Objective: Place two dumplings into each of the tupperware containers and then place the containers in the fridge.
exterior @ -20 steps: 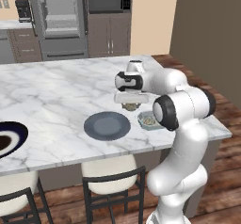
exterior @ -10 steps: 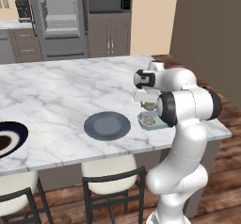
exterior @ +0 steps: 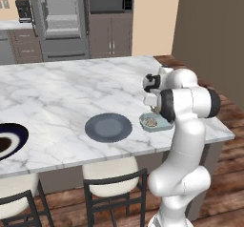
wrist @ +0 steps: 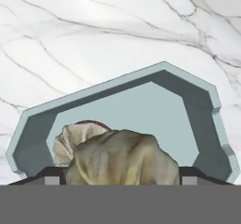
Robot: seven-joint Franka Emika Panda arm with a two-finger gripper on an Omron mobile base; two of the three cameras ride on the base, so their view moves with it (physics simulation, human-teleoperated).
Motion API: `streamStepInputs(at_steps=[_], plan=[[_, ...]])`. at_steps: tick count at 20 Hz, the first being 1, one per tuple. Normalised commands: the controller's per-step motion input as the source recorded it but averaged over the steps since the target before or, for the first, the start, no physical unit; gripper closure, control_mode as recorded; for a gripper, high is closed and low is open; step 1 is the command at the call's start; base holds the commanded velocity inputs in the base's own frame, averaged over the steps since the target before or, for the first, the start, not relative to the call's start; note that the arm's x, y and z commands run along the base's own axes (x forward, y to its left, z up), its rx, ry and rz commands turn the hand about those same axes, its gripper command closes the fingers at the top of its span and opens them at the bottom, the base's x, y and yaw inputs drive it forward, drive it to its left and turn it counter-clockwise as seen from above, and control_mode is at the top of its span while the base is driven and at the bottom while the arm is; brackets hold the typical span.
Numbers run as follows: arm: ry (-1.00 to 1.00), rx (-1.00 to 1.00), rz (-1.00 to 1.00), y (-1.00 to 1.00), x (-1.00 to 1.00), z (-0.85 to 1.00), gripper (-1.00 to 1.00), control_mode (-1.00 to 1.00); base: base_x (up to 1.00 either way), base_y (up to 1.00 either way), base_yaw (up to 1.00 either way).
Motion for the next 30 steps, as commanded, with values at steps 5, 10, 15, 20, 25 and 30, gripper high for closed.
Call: streamStepInputs(at_steps=[5, 10, 15, 20, 25, 30], plan=[[0.01, 0.00, 0.00, -0.35, 0.06, -0.45, 1.00, -1.00, 0.00, 0.00, 0.00], [0.02, 0.00, 0.00, -0.05, 0.07, -0.32, 1.00, -1.00, 0.00, 0.00, 0.00], [0.02, 0.00, 0.00, 0.00, 0.02, -0.08, 1.00, -1.00, 0.00, 0.00, 0.00], [0.01, 0.00, 0.00, 0.00, 0.00, -0.12, 1.00, -1.00, 0.00, 0.00, 0.00], [0.01, 0.00, 0.00, 0.00, -0.01, -0.01, -1.00, -1.00, 0.00, 0.00, 0.00], [0.00, 0.00, 0.00, 0.00, -0.06, 0.00, -1.00, -1.00, 0.00, 0.00, 0.00]])
